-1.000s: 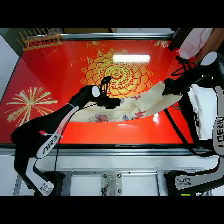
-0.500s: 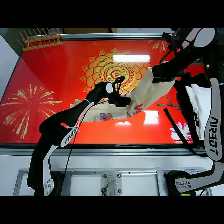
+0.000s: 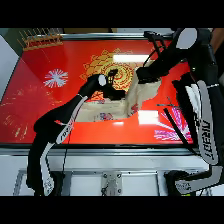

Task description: Fold the clothes and pants, and hang the long-sleeved shirts on hangers.

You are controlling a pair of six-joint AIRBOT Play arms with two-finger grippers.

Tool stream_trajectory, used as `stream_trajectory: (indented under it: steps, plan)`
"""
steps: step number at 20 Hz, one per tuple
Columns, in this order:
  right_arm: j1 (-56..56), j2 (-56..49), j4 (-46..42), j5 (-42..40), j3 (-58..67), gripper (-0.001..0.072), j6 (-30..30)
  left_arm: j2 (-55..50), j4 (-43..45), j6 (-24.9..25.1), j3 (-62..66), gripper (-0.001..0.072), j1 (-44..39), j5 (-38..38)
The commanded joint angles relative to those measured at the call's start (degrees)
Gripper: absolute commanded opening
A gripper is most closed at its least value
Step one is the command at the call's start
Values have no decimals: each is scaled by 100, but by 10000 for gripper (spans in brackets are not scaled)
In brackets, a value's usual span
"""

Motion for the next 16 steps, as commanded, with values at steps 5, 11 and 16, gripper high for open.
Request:
stream_trajectory:
  steps: [5,11,16]
  plan:
    - [903,-199,417,-914,7,11,122,979,26,-22,13,7,1502,-378]
    - [1703,-1099,1270,-1926,4,11,94,1720,24,131,13,7,2470,-782]
    - [2518,-2124,1845,-3582,7,139,-205,2122,22,129,13,7,2944,-855]
